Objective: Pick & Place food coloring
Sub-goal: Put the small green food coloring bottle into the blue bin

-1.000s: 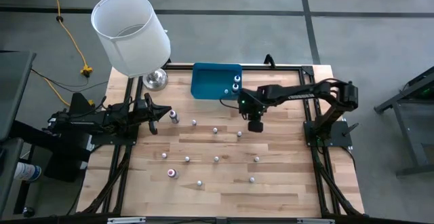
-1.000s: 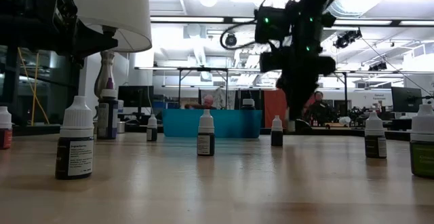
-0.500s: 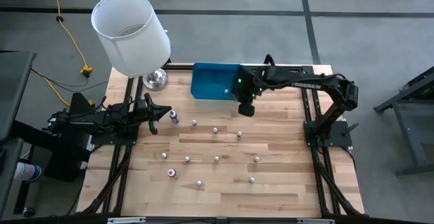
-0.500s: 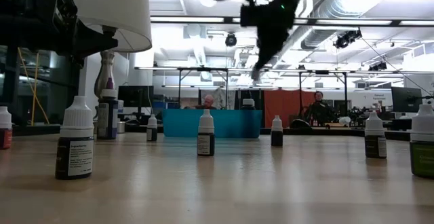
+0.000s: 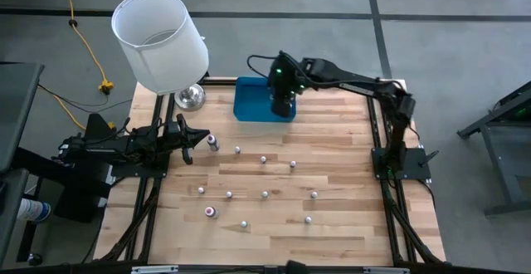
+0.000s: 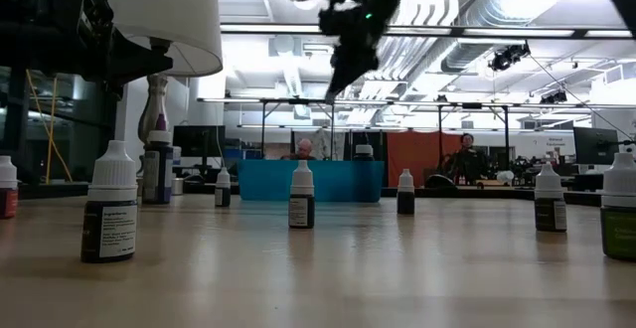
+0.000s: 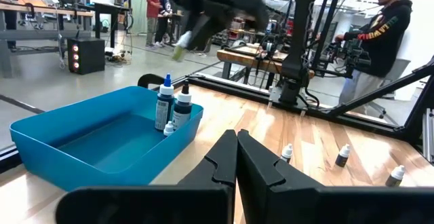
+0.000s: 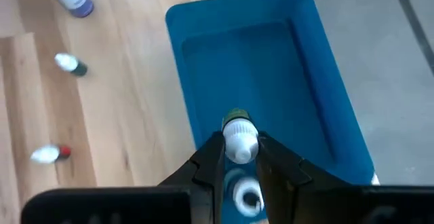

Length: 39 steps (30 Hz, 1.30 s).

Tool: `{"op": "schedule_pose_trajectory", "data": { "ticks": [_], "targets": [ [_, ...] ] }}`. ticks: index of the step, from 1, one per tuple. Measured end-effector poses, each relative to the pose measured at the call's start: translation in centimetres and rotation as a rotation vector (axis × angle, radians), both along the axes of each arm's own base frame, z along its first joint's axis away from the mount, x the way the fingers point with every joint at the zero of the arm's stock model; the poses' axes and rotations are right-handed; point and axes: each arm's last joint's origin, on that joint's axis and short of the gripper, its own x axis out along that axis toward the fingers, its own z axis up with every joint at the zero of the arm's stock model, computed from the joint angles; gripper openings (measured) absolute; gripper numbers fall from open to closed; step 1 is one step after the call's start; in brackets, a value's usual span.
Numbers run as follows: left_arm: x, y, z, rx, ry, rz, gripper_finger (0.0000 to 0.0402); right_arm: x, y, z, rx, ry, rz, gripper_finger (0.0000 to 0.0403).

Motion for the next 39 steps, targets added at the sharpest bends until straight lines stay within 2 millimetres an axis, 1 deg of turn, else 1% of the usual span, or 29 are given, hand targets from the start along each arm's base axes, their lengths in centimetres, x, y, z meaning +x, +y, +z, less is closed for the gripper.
{"op": "schedule_pose_trajectory", "data": {
  "ticks": [6, 9, 13, 17, 20, 25, 31, 39],
  "targets": [
    [0.0, 0.0, 0.0, 0.0, 0.0, 0.0, 0.0, 3.0, -2.3, -1.4, 0.048, -0.002, -0.027, 0.006],
    [0.0, 0.0, 0.0, 0.0, 0.0, 0.0, 0.0, 4.1, -3.3, -2.9, 0.083, 0.022, -0.024, 0.0062],
    [0.0, 0.0, 0.0, 0.0, 0.0, 0.0, 0.0, 4.9, -4.4, -5.2, 0.13, 0.085, -0.035, 0.0066],
    [0.0, 0.0, 0.0, 0.0, 0.0, 0.0, 0.0, 4.8, -5.3, -7.5, 0.17, 0.158, -0.059, 0.0064],
    [0.0, 0.0, 0.0, 0.0, 0.0, 0.0, 0.0, 4.7, -6.0, -8.7, 0.191, 0.187, -0.085, 0.0065],
    [0.0, 0.0, 0.0, 0.0, 0.0, 0.0, 0.0, 4.5, -7.0, -10.0, 0.211, 0.21, -0.107, 0.0069],
    [0.0, 0.0, 0.0, 0.0, 0.0, 0.0, 0.0, 4.0, -7.8, -10.7, 0.215, 0.223, -0.122, 0.007],
    [0.0, 0.0, 0.0, 0.0, 0.0, 0.0, 0.0, 3.4, -7.7, -12.3, 0.241, 0.27, -0.126, 0.0071]
  ]
}}
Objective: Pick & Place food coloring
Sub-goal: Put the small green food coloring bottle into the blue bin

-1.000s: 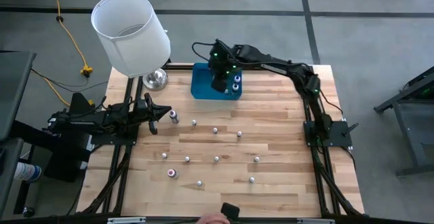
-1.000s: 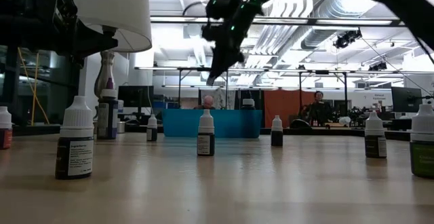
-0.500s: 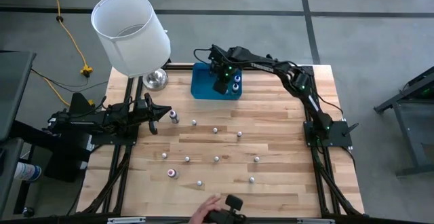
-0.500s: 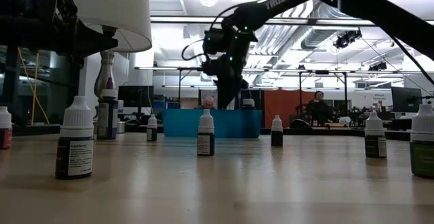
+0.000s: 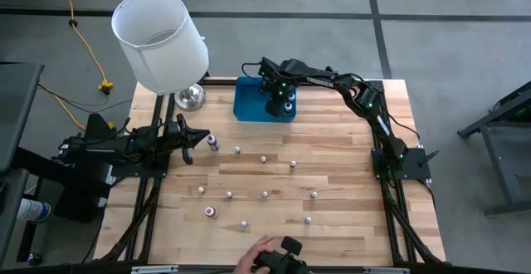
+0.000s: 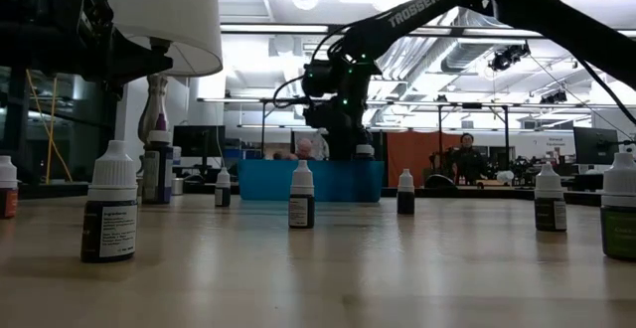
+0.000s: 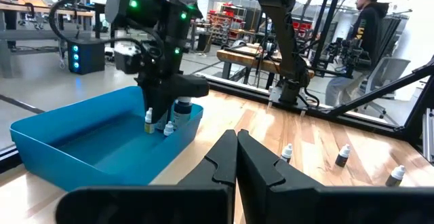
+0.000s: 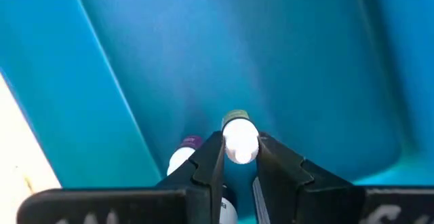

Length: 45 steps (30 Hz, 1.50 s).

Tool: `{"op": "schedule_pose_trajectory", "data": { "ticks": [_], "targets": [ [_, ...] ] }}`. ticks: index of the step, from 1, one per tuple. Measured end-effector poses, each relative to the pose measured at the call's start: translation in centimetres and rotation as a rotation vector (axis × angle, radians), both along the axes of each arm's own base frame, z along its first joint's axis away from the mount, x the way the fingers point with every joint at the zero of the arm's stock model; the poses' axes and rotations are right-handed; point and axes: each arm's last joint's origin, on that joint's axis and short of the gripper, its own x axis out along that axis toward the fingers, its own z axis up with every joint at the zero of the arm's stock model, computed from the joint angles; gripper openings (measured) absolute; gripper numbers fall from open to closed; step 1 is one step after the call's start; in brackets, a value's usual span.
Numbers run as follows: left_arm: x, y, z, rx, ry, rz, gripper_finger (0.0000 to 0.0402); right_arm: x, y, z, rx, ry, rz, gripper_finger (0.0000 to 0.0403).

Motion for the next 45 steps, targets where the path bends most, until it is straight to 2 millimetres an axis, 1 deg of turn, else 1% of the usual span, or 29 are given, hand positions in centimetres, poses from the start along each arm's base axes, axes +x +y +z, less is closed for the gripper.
{"op": "schedule_pose_trajectory", "data": {
  "ticks": [8, 45],
  "targets": [
    [0.0, 0.0, 0.0, 0.0, 0.0, 0.0, 0.0, -0.22, 0.1, -0.78, 0.011, 0.015, 0.0, 0.0071],
    [0.0, 0.0, 0.01, 0.0, 0.0, 0.0, 0.0, -0.05, -0.03, -0.64, 0.023, -0.023, 0.016, 0.0072]
  ]
}}
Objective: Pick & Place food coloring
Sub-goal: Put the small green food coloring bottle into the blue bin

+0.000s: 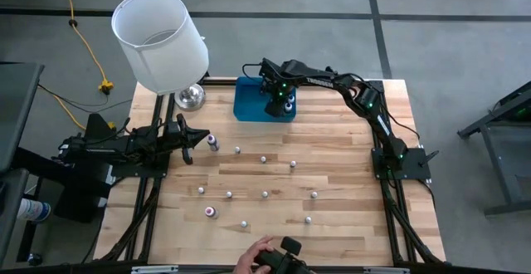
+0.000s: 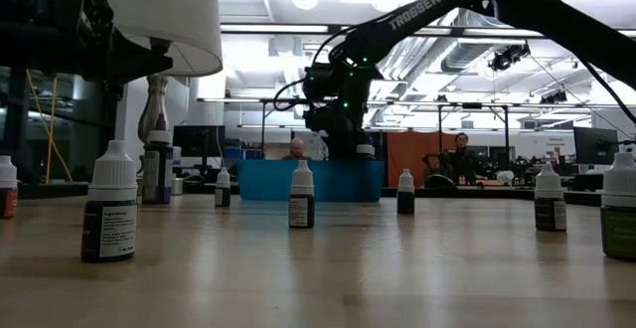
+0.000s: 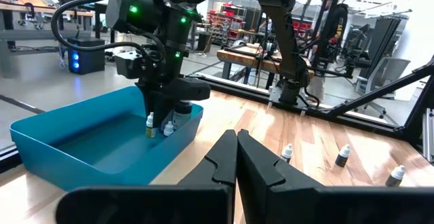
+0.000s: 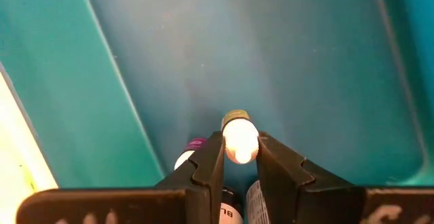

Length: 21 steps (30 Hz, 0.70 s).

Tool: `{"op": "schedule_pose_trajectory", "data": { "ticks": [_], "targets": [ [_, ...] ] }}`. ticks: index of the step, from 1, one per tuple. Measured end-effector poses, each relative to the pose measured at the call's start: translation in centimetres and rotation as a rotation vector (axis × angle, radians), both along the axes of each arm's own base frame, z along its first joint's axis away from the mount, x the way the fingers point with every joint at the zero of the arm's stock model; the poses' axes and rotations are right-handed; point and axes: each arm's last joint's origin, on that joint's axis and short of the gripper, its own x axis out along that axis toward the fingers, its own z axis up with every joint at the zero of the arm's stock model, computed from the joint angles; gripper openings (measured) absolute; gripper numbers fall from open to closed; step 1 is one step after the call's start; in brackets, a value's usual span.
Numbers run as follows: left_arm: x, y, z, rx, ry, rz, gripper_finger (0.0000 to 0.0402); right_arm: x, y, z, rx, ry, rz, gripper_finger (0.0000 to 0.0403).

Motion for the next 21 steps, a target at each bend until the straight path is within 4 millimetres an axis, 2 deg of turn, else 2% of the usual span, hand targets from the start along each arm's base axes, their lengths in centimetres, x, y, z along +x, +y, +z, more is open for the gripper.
{"op": "schedule_pose_trajectory", "data": {
  "ticks": [13, 21],
  "targets": [
    [0.0, 0.0, -0.01, 0.0, 0.0, 0.0, 0.0, -0.07, -0.12, 0.01, 0.016, -0.014, 0.027, 0.0074],
    [0.0, 0.0, -0.01, 0.0, 0.0, 0.0, 0.0, -0.11, -0.2, 0.02, 0.011, -0.013, 0.028, 0.0136]
  ]
}}
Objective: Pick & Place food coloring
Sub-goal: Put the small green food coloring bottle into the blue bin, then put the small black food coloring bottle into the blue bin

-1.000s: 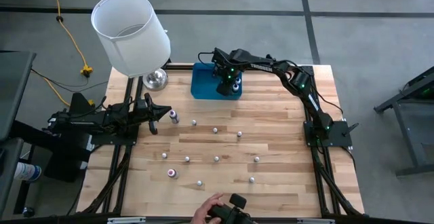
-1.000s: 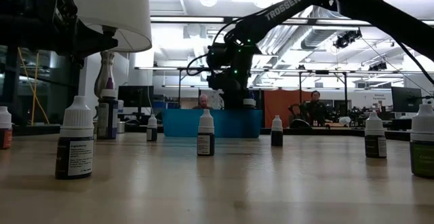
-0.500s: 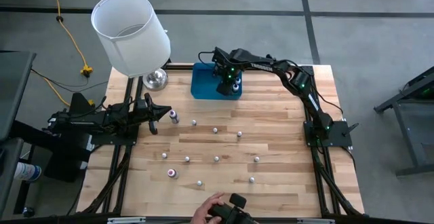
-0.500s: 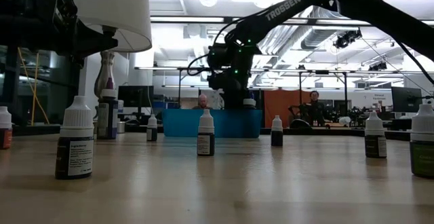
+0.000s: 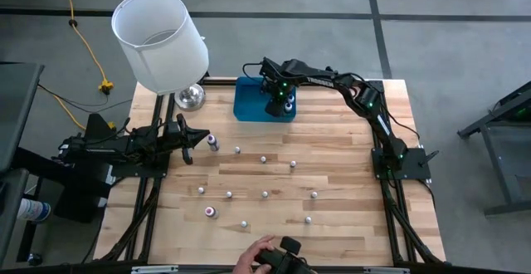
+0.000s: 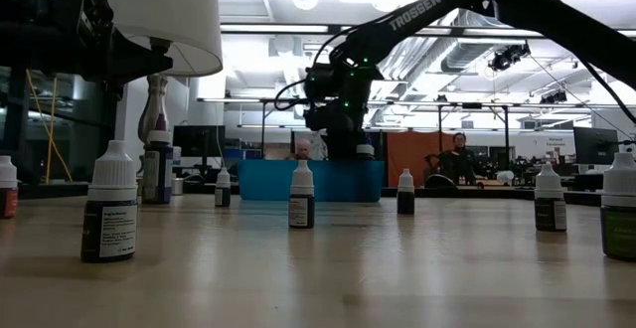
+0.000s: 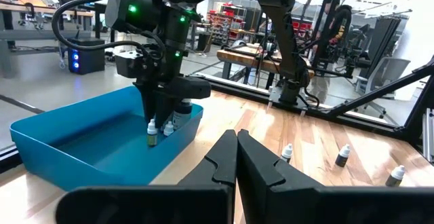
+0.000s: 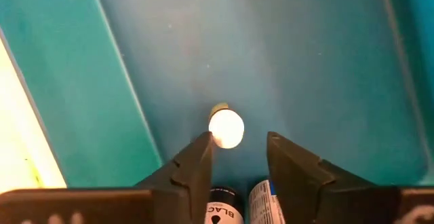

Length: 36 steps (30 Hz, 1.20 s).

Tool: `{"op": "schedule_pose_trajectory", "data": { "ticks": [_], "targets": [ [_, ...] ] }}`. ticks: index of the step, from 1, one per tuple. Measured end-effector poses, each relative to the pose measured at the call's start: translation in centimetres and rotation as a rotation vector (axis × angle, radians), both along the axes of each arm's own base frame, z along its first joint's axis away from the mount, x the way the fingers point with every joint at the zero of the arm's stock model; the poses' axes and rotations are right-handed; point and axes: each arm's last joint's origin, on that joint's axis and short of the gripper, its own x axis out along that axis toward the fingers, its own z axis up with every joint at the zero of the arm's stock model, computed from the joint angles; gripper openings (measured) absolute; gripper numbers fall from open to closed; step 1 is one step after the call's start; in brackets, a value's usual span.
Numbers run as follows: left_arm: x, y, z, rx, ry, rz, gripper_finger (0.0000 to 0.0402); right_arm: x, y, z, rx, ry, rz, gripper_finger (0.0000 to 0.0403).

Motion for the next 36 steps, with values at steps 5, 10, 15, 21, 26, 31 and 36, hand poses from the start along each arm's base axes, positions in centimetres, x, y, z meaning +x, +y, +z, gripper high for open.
{"op": "schedule_pose_trajectory", "data": {
  "ticks": [5, 10, 15, 21, 26, 31, 36],
  "targets": [
    [0.0, 0.0, 0.0, 0.0, 0.0, 0.0, 0.0, 0.0, 0.0, 0.0, -0.007, 0.001, 0.0, 0.0163],
    [0.0, 0.0, 0.0, 0.0, 0.0, 0.0, 0.0, 0.2, -0.3, 0.7, -0.037, -0.012, -0.005, 0.0174],
    [0.0, 0.0, 0.0, 0.0, 0.0, 0.0, 0.0, 0.4, -0.5, 2.0, -0.056, -0.039, -0.005, 0.0173],
    [0.0, 0.0, 0.0, 0.0, 0.0, 0.0, 0.0, 0.5, -0.5, 4.5, -0.089, -0.035, -0.009, 0.0175],
    [0.0, 0.0, 0.0, 0.0, 0.0, 0.0, 0.0, 0.4, 0.6, 8.1, -0.104, -0.025, 0.062, 0.0173],
    [0.0, 0.0, 0.0, 0.0, 0.0, 0.0, 0.0, -0.3, 3.6, 11.1, -0.09, -0.022, 0.188, 0.0173],
    [0.0, 0.0, 0.0, 0.0, 0.0, 0.0, 0.0, -2.1, 7.2, 13.6, -0.064, -0.008, 0.285, 0.017]
  ]
}}
